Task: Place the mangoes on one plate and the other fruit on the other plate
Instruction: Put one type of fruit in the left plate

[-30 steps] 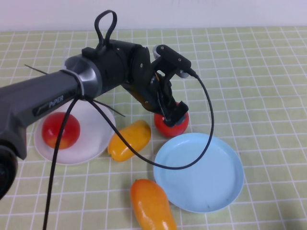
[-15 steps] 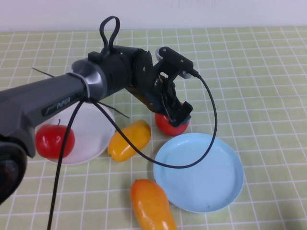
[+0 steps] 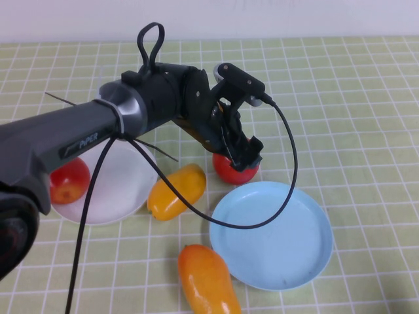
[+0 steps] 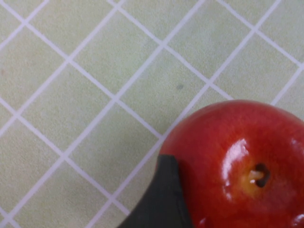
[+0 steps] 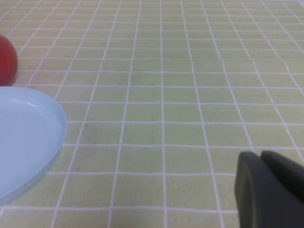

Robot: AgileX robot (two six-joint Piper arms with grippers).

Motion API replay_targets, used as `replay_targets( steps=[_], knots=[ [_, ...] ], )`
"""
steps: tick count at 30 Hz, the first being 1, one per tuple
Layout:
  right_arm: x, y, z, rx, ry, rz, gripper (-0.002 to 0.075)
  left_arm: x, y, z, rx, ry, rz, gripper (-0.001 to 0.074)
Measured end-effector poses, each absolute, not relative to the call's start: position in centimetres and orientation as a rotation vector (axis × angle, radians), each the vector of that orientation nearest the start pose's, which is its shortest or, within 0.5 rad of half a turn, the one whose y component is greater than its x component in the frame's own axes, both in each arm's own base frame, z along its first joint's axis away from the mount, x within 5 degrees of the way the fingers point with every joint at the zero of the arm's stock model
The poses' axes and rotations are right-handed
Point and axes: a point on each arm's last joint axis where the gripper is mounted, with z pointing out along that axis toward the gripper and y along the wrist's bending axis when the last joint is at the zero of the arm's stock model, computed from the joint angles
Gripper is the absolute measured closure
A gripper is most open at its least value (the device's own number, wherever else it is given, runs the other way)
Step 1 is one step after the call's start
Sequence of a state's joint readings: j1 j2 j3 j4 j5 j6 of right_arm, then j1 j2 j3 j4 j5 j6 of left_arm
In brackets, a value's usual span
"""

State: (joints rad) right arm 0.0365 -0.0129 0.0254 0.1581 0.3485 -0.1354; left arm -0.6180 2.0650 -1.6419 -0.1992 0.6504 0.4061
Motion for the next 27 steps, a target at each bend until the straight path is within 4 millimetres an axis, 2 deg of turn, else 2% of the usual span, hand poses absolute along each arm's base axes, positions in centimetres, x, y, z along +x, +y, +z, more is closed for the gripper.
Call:
replay_targets(
  steps=[10,14,16,21,23,27],
  knots=[
    [5.3,0.7,17.4,-0.059,1.840,0.084,0.0741,37.0,-27.6,22.0,1.127,2.297,-0.294,0.0155],
    [5.3,0.7,17.4,-0.059,1.840,0.084,0.0742,36.4,-27.2,24.6,1.128,2.246,-0.287,0.0155],
    [5.3,0.7,17.4,-0.059,1.840,0.084,0.0741,36.0,-26.8,27.5,1.120,2.225,-0.279,0.0155],
    [5.3,0.7,17.4,-0.059,1.840,0.084,0.0741,35.4,-25.4,32.2,1.096,2.283,-0.167,0.0155],
    [5.3,0.7,17.4,-0.059,1.840,0.084,0.0742,35.3,-24.6,33.0,1.075,2.350,-0.075,0.0155],
    [5.3,0.7,17.4,-0.059,1.840,0.084,0.0742,35.2,-22.8,33.0,0.980,2.493,0.115,0.0155]
  ],
)
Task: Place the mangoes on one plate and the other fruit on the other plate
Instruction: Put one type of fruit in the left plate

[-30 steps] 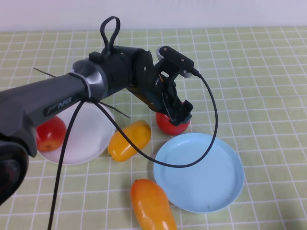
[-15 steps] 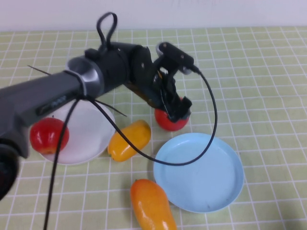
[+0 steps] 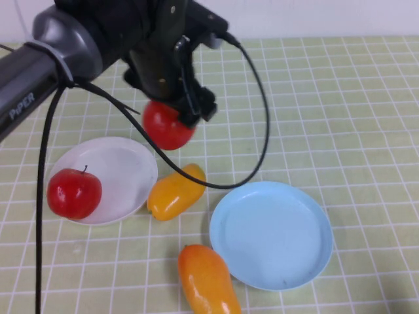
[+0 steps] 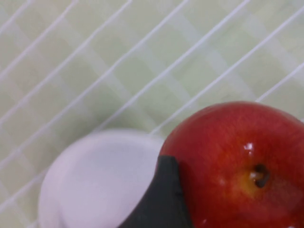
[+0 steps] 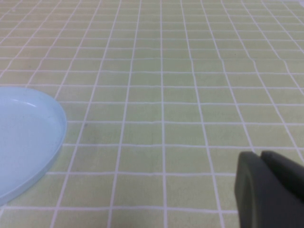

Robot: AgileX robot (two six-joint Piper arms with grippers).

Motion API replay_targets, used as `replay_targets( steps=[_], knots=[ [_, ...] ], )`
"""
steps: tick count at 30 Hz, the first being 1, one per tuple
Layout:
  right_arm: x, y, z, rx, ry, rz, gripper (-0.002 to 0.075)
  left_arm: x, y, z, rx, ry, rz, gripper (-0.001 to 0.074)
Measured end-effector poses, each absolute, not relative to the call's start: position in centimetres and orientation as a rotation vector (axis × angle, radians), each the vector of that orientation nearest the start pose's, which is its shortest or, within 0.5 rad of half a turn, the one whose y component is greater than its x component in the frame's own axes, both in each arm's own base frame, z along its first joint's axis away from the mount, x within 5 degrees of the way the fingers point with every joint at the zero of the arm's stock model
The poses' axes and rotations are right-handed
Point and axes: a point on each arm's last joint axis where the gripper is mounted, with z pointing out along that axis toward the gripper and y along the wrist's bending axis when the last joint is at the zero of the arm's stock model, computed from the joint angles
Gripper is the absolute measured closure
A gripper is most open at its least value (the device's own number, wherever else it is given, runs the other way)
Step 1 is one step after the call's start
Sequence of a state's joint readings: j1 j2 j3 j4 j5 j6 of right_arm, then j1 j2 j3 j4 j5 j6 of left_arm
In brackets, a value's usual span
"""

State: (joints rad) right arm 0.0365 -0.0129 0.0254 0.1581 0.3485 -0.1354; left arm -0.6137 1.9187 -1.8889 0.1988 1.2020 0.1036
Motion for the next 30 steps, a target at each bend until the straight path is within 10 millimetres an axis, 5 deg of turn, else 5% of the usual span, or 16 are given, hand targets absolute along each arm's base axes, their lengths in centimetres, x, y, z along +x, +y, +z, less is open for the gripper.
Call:
replay_targets(
  steps=[8,13,21,25,30],
  knots=[
    [5.3,0.7,17.4,-0.059,1.840,0.084,0.0741,37.7,-18.9,32.0,0.789,2.612,0.175,0.0155],
    [5.3,0.7,17.4,-0.059,1.840,0.084,0.0742,39.5,-16.9,29.5,0.713,2.705,0.169,0.0155],
    [5.3,0.7,17.4,-0.059,1.840,0.084,0.0741,41.2,-16.0,25.4,0.706,2.809,0.186,0.0155],
    [5.3,0.7,17.4,-0.059,1.840,0.084,0.0742,41.3,-16.0,25.3,0.713,2.812,0.185,0.0155],
    [5.3,0.7,17.4,-0.059,1.840,0.084,0.0741,41.3,-16.0,25.3,0.713,2.812,0.185,0.0068]
  ],
)
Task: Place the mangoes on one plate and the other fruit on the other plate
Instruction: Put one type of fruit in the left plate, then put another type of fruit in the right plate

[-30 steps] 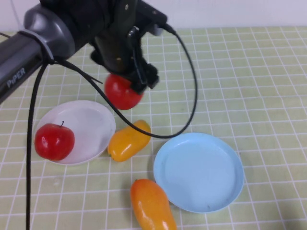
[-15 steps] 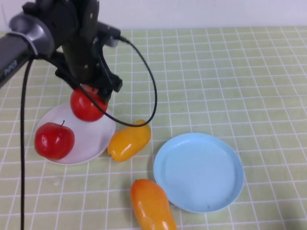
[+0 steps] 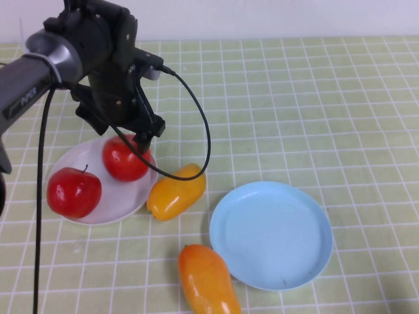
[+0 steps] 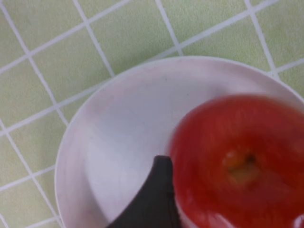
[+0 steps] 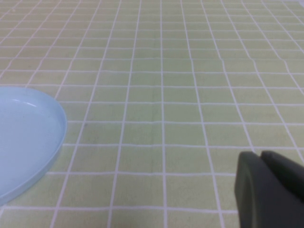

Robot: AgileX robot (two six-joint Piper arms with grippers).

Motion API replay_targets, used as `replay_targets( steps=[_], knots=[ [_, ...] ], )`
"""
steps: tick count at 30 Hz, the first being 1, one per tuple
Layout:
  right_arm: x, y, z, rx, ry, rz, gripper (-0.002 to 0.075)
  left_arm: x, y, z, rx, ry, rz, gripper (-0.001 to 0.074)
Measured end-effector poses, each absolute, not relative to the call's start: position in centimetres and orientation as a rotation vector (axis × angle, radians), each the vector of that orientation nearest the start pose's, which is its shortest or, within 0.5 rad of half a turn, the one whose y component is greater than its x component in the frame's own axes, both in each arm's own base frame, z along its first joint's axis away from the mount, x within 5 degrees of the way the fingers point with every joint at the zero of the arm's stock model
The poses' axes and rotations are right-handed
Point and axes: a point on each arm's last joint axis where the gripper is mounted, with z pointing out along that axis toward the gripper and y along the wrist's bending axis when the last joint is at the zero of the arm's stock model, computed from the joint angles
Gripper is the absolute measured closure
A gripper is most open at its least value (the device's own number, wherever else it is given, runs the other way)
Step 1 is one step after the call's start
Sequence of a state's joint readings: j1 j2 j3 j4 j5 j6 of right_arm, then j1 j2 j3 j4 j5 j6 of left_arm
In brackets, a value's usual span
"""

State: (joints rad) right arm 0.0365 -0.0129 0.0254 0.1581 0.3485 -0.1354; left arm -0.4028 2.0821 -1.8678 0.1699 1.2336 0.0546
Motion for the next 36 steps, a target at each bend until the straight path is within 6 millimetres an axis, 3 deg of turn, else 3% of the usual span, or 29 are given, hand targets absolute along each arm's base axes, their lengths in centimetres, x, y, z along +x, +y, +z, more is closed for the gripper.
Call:
replay_targets(
  steps=[7,14,18,21,24,26,31,36],
  knots=[
    [5.3,0.7,17.4,-0.059,1.840,0.084,0.0741,41.0,-15.9,26.2,0.705,2.793,0.176,0.0066],
    [5.3,0.7,17.4,-0.059,1.840,0.084,0.0741,39.1,-15.5,31.3,0.641,2.698,0.087,0.0086],
    [5.3,0.7,17.4,-0.059,1.840,0.084,0.0741,37.6,-14.9,34.4,0.607,2.633,0.051,0.0201],
    [5.3,0.7,17.4,-0.059,1.840,0.084,0.0741,36.4,-14.5,36.5,0.586,2.592,0.026,0.0365],
    [5.3,0.7,17.4,-0.059,1.840,0.084,0.0741,35.2,-14.0,38.3,0.570,2.548,0.008,0.0589],
    [5.3,0.7,17.4,-0.059,1.840,0.084,0.0742,34.1,-13.6,40.0,0.558,2.511,-0.004,0.0673],
    [5.3,0.7,17.4,-0.059,1.840,0.084,0.0741,30.8,-12.3,42.7,0.545,2.449,-0.026,0.0727],
    [5.3,0.7,17.4,-0.059,1.840,0.084,0.0741,26.1,-10.5,42.8,0.531,2.442,-0.046,0.0733]
  ],
)
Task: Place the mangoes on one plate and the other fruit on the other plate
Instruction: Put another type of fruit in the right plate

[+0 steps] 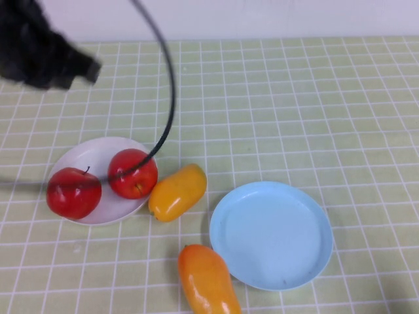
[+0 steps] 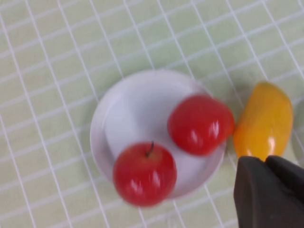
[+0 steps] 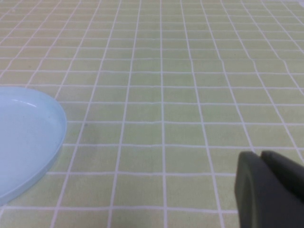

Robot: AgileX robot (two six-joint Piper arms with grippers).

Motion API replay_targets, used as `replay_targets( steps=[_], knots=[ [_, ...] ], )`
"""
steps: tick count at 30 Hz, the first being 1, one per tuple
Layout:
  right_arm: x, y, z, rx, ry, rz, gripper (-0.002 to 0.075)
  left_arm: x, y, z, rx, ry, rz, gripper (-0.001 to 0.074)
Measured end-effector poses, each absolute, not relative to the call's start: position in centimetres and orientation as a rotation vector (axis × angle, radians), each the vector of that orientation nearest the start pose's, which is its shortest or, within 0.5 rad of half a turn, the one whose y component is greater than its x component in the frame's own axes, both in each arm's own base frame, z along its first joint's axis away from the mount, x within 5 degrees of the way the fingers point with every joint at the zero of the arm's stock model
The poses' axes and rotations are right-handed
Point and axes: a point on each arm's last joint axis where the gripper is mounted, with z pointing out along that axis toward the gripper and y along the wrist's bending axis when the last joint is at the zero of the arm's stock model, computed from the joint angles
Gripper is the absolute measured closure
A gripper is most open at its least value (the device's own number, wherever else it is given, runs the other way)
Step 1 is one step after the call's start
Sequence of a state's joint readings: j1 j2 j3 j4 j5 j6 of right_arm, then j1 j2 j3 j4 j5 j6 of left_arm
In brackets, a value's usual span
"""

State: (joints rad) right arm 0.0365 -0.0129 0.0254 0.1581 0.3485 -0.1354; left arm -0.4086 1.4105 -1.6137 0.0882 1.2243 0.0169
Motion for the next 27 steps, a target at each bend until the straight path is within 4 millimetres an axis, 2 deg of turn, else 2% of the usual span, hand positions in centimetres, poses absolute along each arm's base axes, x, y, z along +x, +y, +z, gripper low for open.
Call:
replay_targets(
  steps=[7,11,15,20,27],
  knots=[
    [5.3,0.7,17.4,-0.059,1.840,0.084,0.0742,18.7,-7.4,40.2,0.483,2.288,-0.097,0.0734],
    [5.3,0.7,17.4,-0.059,1.840,0.084,0.0741,14.7,-5.8,37.5,0.452,2.137,-0.144,0.0734],
    [5.3,0.7,17.4,-0.059,1.840,0.084,0.0741,11.6,-4.5,34.4,0.438,2.066,-0.166,0.0734],
    [5.3,0.7,17.4,-0.059,1.840,0.084,0.0741,9.5,-3.3,31.3,0.444,2.072,-0.123,0.0734],
    [5.3,0.7,17.4,-0.059,1.840,0.084,0.0742,9.2,-3.2,29.4,0.362,2.096,-0.171,0.0734]
  ],
)
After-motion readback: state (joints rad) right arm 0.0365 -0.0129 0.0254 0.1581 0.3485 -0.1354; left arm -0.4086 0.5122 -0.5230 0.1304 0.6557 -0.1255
